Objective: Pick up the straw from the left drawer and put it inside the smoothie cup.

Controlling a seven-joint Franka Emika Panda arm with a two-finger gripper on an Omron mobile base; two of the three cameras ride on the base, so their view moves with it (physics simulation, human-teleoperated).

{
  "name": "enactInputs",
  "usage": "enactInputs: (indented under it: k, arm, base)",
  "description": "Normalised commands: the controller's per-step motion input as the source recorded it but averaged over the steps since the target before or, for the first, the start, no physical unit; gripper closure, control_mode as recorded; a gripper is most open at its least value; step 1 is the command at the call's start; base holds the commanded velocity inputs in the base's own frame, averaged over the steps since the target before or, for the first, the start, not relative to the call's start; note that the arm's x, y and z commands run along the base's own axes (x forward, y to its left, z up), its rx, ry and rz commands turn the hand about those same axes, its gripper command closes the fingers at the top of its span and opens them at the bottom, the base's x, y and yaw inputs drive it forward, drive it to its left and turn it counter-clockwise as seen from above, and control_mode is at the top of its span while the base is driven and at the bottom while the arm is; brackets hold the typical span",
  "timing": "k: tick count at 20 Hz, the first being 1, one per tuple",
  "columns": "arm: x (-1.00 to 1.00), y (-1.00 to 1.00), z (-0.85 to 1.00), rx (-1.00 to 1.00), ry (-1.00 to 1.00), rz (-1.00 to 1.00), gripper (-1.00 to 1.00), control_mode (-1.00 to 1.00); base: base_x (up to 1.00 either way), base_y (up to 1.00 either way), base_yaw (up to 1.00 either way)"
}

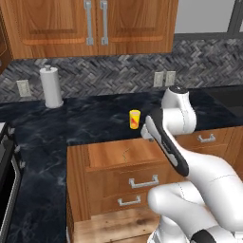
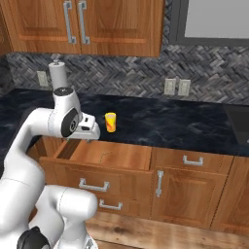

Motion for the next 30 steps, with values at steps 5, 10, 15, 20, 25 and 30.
enactInputs:
  k: [5, 10, 15, 20, 25, 30]
  arm:
    - [0.44, 0.01, -0.35, 0.0, 0.04, 0.0, -1.0, -1.0]
    - [0.32, 0.0, -0.41, 0.0, 0.01, 0.0, -1.0, -1.0]
    - [0.29, 0.04, -0.4, 0.0, 0.0, 0.0, -1.0, -1.0]
    - [0.28, 0.05, -0.51, 0.0, 0.0, 0.0, -1.0, -1.0]
    - [0.19, 0.08, -0.51, 0.0, 0.0, 0.0, -1.0, -1.0]
    - [0.18, 0.04, -0.43, 0.0, 0.0, 0.0, -1.0, -1.0]
  base:
    - [0.0, 0.0, 0.0]
    - [0.0, 0.0, 0.0]
    - [0.0, 0.0, 0.0]
    - [0.0, 0.0, 0.0]
    - [0.0, 0.0, 0.0]
    - [0.0, 0.0, 0.0]
